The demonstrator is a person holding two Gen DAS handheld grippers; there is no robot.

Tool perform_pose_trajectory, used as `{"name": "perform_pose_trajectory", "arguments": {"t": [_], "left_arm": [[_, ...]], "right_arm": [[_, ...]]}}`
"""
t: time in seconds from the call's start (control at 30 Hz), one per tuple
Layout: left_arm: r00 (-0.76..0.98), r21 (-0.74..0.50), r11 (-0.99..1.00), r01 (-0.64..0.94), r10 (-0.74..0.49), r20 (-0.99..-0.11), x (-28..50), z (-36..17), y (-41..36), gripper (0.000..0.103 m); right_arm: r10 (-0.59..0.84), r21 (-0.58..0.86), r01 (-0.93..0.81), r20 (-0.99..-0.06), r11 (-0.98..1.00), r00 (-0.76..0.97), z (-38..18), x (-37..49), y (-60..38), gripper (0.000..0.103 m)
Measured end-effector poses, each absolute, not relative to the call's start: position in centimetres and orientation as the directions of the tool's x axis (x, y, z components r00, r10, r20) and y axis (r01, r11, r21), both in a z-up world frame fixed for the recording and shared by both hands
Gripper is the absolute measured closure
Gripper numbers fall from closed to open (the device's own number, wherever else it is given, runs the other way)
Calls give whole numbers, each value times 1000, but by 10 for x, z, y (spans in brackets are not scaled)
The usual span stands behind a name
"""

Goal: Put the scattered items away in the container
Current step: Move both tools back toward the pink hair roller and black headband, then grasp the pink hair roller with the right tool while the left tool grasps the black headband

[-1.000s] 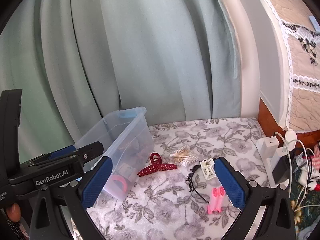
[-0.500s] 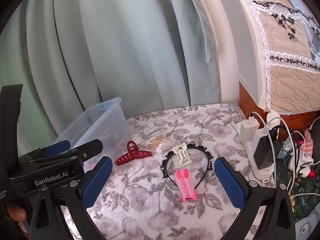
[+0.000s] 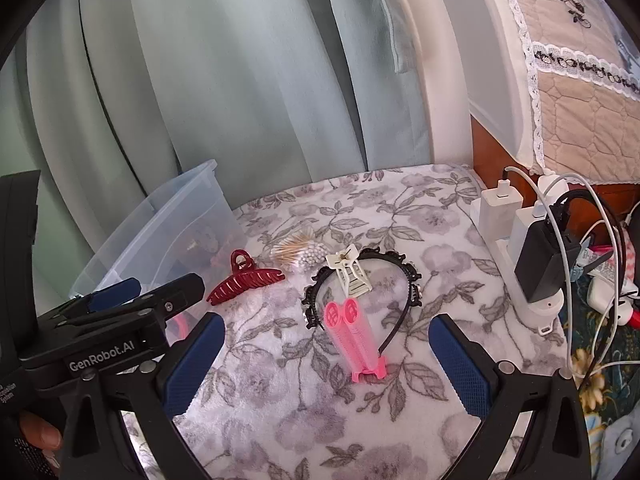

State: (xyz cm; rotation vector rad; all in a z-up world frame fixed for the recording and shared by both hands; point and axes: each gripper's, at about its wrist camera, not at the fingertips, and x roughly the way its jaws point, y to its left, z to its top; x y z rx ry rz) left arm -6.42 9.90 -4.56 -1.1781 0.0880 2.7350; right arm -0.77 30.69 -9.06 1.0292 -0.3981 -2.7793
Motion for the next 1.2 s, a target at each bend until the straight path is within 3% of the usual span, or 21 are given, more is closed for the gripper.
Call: {"name": "perform_pose_trajectory", "arguments": {"t": [0.33, 0.63, 0.9, 1.2], "left_arm": [[-639, -12, -976, -218, 151, -754, -79, -74, 110, 9], [-537, -121, -959, -258, 246, -807, -99, -100, 119, 9], [-470, -123, -955, -269, 242, -849, -114, -125, 122, 9], [-427, -107, -946, -306, 237, -873, -134, -142, 137, 9]], "right_arm": [[-243, 329, 6, -685, -944, -687, -121, -19, 315, 0], [-250, 366, -53, -727, -929, -639, -138, -27, 329, 1], [-231, 345, -75, -757, -935, -611, -152, -35, 324, 11], [-229, 376, -129, -765, -918, -602, -164, -41, 332, 33]]}}
